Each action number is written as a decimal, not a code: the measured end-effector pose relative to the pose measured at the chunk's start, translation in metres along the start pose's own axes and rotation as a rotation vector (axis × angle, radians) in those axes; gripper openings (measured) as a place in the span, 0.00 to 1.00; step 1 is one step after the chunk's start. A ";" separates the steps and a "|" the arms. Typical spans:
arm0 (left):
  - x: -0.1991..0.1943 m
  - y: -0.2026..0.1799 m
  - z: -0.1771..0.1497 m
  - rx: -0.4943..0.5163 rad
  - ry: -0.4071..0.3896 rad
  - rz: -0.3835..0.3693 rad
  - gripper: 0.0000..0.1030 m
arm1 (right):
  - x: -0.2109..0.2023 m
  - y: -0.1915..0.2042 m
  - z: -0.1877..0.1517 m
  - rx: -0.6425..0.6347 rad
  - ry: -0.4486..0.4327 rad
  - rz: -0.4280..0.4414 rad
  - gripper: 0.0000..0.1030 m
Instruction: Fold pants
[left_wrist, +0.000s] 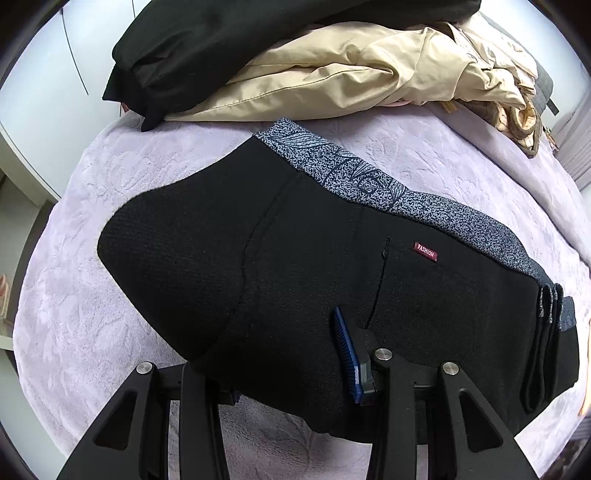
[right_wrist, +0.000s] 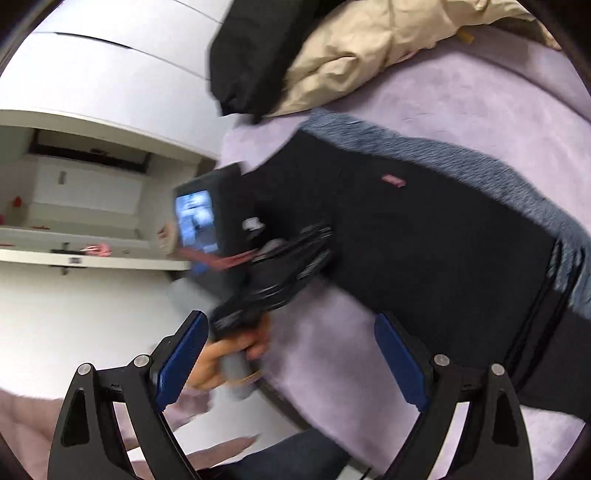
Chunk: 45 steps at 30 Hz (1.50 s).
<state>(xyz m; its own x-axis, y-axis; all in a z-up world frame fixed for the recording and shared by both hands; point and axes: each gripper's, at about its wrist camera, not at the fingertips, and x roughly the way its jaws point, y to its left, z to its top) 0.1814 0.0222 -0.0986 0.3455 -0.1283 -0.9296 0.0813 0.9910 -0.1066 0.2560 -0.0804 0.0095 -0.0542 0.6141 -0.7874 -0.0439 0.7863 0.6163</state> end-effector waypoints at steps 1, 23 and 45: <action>0.000 -0.002 0.000 0.008 -0.003 0.007 0.41 | -0.011 0.009 0.005 -0.036 -0.030 -0.019 0.91; 0.003 -0.015 -0.001 0.003 -0.011 0.100 0.41 | -0.068 0.006 -0.026 -0.066 -0.109 0.049 0.90; 0.001 -0.014 -0.006 0.090 -0.023 0.056 0.41 | -0.057 -0.004 0.045 0.090 -0.150 -0.203 0.70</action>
<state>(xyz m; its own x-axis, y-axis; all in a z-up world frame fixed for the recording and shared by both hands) 0.1751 0.0081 -0.0998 0.3734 -0.0743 -0.9247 0.1442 0.9893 -0.0213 0.3044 -0.1159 0.0515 0.0957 0.4407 -0.8925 0.0510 0.8933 0.4465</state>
